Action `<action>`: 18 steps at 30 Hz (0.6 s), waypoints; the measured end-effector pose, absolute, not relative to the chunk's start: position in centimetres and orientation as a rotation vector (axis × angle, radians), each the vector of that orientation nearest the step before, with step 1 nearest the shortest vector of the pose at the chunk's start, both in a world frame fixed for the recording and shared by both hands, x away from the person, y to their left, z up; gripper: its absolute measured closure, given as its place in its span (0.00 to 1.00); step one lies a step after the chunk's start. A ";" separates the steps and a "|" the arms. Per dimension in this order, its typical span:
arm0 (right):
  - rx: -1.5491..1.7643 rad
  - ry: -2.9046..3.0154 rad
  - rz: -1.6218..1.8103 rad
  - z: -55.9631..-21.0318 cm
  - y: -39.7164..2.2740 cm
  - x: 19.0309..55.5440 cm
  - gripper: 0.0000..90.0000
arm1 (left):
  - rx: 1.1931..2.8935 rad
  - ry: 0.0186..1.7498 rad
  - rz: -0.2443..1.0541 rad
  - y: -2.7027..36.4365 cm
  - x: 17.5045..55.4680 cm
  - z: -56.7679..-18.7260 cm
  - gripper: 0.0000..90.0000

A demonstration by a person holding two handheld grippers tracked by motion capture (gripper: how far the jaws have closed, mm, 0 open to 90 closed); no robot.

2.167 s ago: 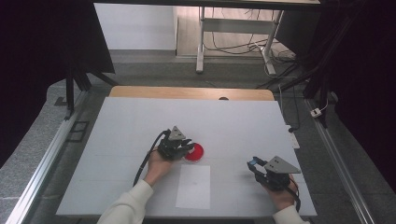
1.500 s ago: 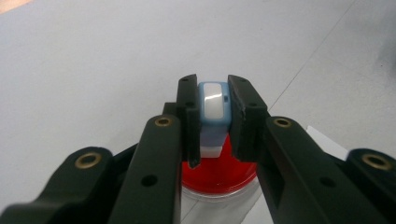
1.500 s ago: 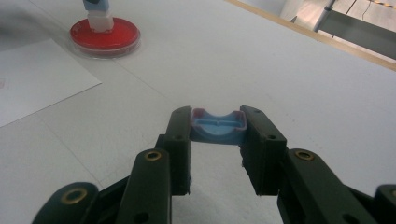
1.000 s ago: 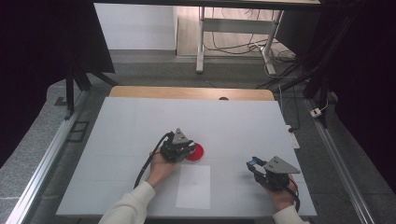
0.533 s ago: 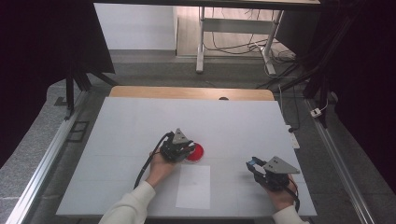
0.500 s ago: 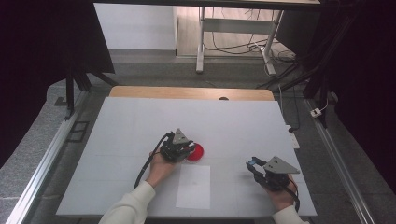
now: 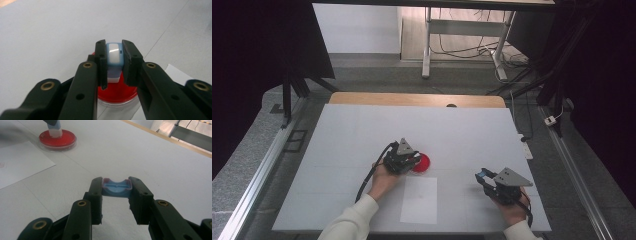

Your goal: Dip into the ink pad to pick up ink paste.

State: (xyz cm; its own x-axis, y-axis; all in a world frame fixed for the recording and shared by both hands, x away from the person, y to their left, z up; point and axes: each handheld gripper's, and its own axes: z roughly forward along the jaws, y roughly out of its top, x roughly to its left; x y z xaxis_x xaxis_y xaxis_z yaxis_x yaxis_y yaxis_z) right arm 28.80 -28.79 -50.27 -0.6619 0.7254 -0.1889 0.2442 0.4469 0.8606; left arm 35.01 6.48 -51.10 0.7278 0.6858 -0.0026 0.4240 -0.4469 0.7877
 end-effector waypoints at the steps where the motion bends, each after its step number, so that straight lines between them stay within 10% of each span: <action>1: 0.809 2.154 1.155 -50.3 -28.8 28.8 0.72 | 2.107 0.838 0.409 6.4 35.0 -51.1 0.85; 18: 0.808 2.152 1.164 -50.2 -28.9 28.8 0.72 | 2.081 0.856 0.401 7.2 35.0 -50.3 0.84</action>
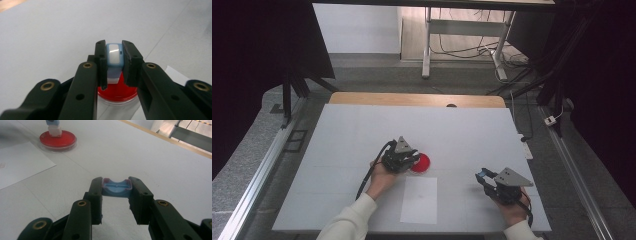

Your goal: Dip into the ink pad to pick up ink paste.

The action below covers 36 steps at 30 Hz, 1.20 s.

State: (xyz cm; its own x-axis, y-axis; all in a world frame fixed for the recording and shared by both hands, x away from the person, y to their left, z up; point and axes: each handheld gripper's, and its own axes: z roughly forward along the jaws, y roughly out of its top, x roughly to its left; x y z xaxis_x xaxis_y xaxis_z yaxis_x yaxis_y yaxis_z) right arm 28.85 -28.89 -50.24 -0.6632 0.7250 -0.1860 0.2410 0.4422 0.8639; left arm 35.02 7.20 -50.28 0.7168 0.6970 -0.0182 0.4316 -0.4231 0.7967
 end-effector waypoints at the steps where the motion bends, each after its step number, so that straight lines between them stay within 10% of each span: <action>1: 0.808 2.152 1.162 -50.2 -28.9 28.9 0.72 | 2.074 0.860 0.396 7.3 35.0 -50.2 0.84; 36: 0.803 2.150 1.164 -50.2 -29.0 28.9 0.72 | 2.112 0.821 0.351 6.5 34.7 -50.4 0.84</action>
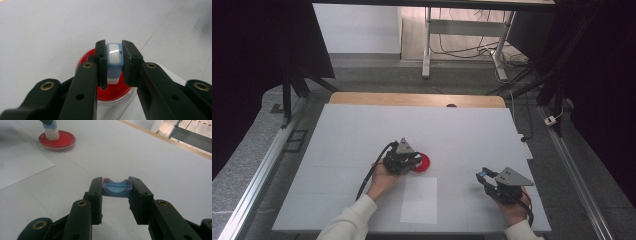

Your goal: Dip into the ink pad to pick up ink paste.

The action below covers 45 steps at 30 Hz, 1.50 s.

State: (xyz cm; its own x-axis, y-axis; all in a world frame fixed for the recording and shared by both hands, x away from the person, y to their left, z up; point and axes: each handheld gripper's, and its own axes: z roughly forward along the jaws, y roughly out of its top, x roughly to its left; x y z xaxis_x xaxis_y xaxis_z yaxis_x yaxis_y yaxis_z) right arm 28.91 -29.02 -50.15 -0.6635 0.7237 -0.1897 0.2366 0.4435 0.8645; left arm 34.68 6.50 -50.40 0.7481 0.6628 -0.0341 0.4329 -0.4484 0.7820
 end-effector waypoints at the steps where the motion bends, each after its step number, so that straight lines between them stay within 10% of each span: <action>1: 0.803 2.148 1.171 -50.2 -29.0 28.9 0.72 | 2.112 0.822 0.351 6.5 34.7 -50.4 0.84; 45: 0.797 2.155 1.162 -50.2 -28.8 28.8 0.72 | 2.107 0.841 0.345 6.5 34.7 -50.7 0.84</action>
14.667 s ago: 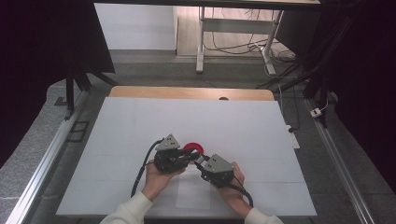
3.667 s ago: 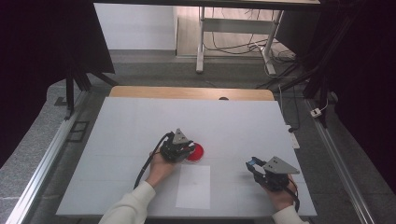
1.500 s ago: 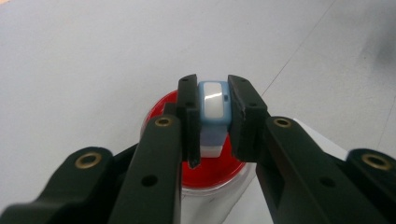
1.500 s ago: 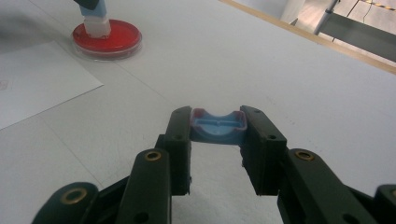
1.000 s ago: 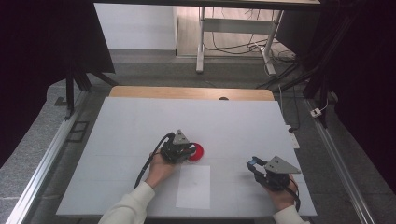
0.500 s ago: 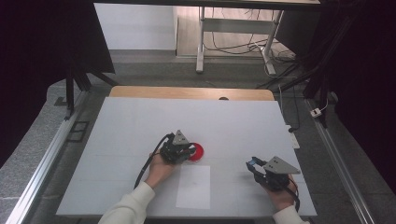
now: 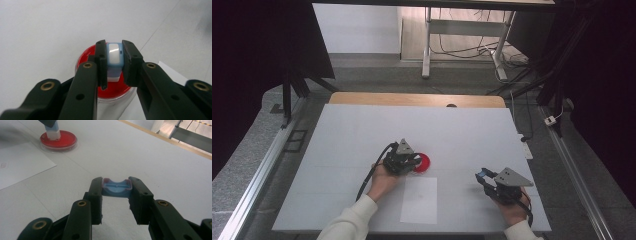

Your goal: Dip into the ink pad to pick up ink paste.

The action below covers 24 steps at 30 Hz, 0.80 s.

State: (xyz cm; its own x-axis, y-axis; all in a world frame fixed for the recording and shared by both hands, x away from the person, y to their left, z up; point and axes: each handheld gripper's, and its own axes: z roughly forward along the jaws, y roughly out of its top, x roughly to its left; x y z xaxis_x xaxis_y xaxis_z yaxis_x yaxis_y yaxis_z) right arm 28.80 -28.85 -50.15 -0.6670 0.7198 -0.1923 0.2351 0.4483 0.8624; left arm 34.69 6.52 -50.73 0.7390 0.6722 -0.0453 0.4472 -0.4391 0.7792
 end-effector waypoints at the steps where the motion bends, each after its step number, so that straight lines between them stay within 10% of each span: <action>1: 0.796 2.155 1.162 -50.1 -28.9 28.8 0.72 | 2.095 0.837 0.353 6.6 34.6 -50.6 0.84; 24: 0.795 2.152 1.168 -50.1 -29.0 28.9 0.72 | 1.989 0.800 0.284 8.8 33.7 -47.6 0.84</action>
State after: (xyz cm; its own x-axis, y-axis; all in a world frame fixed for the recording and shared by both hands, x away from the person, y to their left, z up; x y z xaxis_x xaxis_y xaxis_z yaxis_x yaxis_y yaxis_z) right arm 28.86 -28.95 -50.12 -0.6676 0.7196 -0.1908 0.2324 0.4449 0.8649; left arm 33.72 8.83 -47.61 0.7601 0.6389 -0.1186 0.4205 -0.3444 0.8394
